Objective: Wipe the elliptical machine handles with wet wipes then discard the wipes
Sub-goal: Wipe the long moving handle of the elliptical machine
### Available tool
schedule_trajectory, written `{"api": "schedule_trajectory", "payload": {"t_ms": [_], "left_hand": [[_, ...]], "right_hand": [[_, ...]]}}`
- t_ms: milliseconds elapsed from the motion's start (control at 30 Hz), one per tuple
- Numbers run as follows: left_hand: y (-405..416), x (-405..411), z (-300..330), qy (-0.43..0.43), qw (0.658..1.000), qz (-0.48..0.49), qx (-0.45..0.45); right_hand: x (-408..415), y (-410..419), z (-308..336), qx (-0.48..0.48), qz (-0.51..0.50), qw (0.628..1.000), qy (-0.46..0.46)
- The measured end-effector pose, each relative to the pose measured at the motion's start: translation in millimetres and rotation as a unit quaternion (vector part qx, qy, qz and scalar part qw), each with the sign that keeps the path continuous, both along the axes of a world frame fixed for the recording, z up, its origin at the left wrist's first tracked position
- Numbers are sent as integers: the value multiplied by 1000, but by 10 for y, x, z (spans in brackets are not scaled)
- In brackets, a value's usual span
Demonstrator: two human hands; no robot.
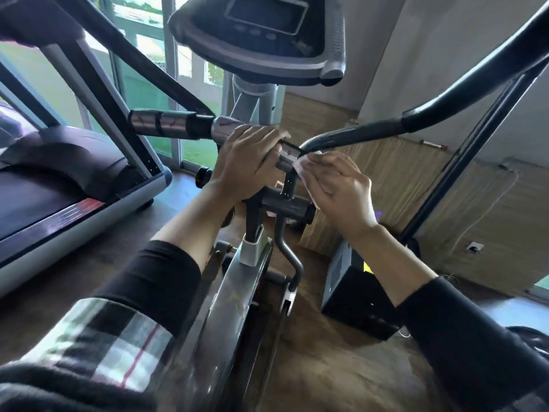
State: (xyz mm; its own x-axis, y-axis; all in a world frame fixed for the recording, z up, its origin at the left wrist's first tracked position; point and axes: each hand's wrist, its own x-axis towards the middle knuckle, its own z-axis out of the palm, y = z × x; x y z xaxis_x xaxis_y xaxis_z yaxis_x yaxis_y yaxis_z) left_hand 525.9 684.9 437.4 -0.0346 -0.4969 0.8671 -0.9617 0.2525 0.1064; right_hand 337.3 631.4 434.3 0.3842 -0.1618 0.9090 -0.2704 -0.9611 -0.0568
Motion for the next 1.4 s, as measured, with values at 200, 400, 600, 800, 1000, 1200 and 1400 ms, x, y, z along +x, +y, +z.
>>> {"api": "schedule_trajectory", "payload": {"t_ms": [200,400,600,800,1000,1200,1400], "left_hand": [[74,248,74,-31,996,55,57],[70,230,38,-23,996,57,59],[65,204,21,-15,997,48,60],[79,201,27,-1,995,55,83],[77,213,37,-11,996,50,71],[85,232,22,-17,997,42,64],[90,226,20,-19,997,46,51]], "right_hand": [[68,24,274,192,-16,980,42],[78,67,275,165,-23,985,53],[279,87,431,197,-21,977,77],[130,92,377,193,-33,978,74],[385,85,424,213,-18,975,67],[218,97,312,164,-30,985,52],[509,58,428,214,-18,974,74]]}}
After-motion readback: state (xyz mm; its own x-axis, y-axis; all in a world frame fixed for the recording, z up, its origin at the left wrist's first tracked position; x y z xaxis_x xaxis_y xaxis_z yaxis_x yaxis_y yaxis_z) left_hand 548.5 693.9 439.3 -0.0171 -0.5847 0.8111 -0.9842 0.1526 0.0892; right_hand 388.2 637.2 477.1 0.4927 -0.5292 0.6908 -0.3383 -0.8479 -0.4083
